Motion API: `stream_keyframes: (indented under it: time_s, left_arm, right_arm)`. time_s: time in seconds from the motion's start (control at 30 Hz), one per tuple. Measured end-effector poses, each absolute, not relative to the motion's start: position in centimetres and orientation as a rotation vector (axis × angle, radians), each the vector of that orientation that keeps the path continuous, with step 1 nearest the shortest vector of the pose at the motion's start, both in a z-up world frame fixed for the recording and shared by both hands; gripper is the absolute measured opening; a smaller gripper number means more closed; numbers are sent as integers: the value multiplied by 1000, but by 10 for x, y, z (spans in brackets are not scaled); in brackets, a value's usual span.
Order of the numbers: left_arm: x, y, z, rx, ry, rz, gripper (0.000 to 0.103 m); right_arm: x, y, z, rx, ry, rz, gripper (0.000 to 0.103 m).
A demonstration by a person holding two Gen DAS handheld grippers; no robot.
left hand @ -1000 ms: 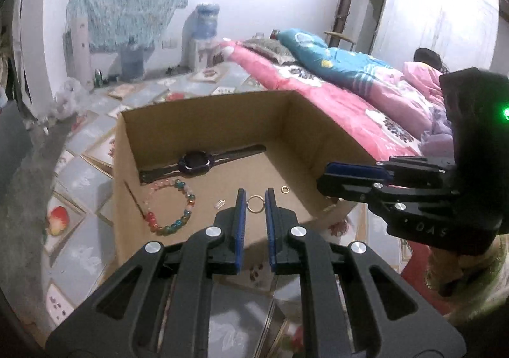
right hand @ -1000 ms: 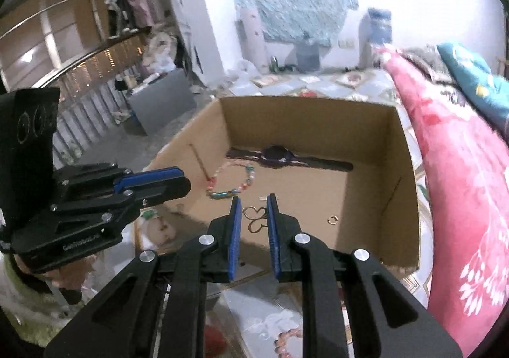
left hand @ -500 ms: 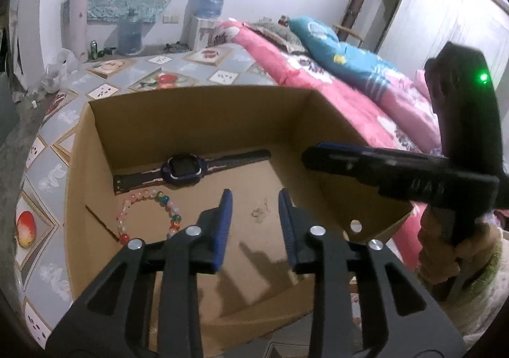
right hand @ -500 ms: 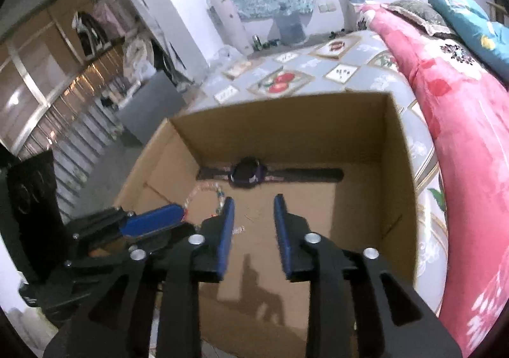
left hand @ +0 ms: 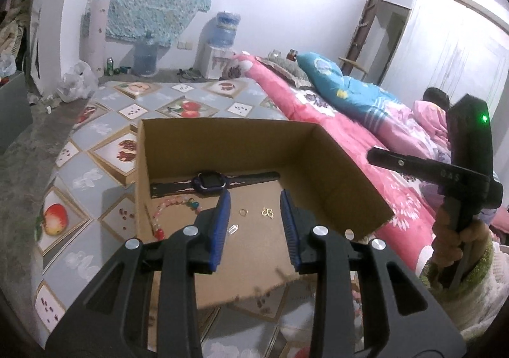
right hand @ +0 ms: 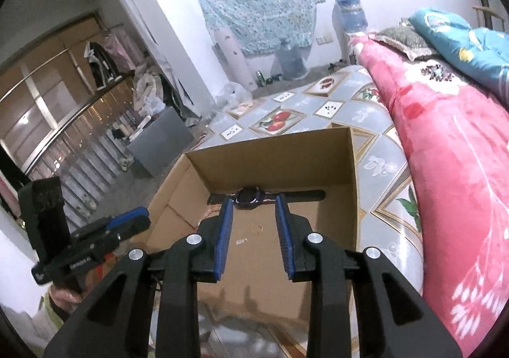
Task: Organize jewelry
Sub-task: 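Open both grippers over the box and lift them out, then move both grippers toward the pink bead bracelet and silver chain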
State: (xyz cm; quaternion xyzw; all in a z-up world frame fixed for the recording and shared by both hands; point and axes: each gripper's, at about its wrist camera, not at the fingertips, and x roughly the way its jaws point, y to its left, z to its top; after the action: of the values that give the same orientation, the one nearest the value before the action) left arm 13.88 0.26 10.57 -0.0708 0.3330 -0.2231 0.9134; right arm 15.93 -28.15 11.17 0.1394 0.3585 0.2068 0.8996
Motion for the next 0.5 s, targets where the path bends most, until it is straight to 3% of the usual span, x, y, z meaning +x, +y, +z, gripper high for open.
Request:
stream_keyframes:
  time_s: [0.3, 0.5]
  left_arm:
    - [83, 18, 97, -90, 684, -482, 40]
    - [55, 15, 79, -58, 736, -526, 44]
  right_arm:
    - [81, -291, 112, 224, 700, 519, 28]
    - [53, -288, 81, 224, 816, 544, 28]
